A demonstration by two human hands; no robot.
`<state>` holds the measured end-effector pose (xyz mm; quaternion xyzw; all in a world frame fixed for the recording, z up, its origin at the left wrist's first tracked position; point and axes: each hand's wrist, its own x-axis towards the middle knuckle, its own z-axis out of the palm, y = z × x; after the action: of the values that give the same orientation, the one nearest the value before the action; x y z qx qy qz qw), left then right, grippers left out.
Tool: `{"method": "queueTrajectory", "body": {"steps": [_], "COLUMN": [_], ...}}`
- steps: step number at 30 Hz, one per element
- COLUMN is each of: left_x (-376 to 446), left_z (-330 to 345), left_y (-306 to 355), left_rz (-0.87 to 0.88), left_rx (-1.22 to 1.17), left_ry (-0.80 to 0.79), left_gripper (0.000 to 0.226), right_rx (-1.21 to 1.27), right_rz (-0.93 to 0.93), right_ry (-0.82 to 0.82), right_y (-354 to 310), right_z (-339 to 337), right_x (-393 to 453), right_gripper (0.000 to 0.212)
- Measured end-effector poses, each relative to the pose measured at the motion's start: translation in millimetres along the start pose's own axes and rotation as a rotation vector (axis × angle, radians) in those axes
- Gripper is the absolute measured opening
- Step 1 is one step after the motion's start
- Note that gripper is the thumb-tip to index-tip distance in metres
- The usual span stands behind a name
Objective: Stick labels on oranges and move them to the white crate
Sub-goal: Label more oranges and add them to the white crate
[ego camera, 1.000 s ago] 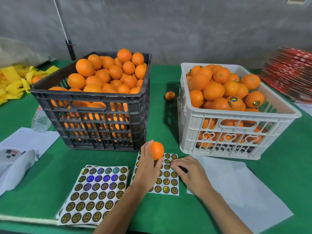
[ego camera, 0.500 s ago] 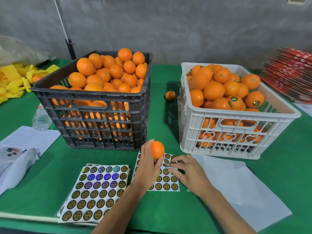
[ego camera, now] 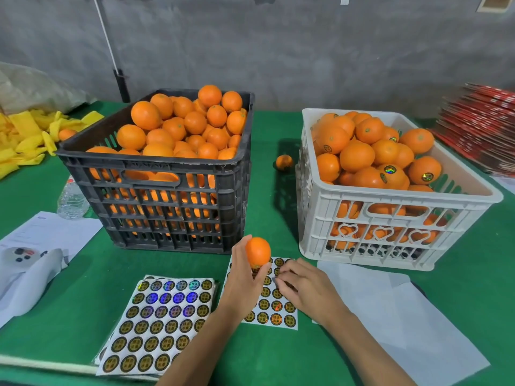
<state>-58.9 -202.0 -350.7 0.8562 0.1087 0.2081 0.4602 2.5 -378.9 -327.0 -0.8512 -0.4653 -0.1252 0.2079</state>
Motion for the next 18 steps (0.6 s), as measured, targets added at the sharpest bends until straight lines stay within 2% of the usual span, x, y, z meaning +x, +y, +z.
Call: {"method": "queueTrajectory", "body": {"steps": [4, 7, 10, 15, 18], "left_x": [0, 8, 25, 60, 84], "left_z": [-2, -8, -15, -37, -45], "left_y": [6, 20, 46, 97, 129], "left_rz": [-0.036, -0.008, 0.043, 0.158, 0.263], "left_rx": [-0.101, -0.158, -0.197, -0.255, -0.218], "left_ry": [0.027, 0.079, 0.094, 0.176, 0.212], "left_gripper": [0.072, 0.074, 0.074, 0.073, 0.077], "right_rx": [0.126, -0.05, -0.182, -0.089, 0.045], "right_rz": [0.286, 0.216, 0.128, 0.074, 0.18], "right_ry": [0.141, 0.347, 0.46, 0.558, 0.564], "right_y": [-11, -23, -34, -41, -47], "right_z": [-4, -18, -37, -80, -109], "right_x": [9, 32, 60, 88, 104], "right_gripper": [0.017, 0.013, 0.01, 0.031, 0.052]}}
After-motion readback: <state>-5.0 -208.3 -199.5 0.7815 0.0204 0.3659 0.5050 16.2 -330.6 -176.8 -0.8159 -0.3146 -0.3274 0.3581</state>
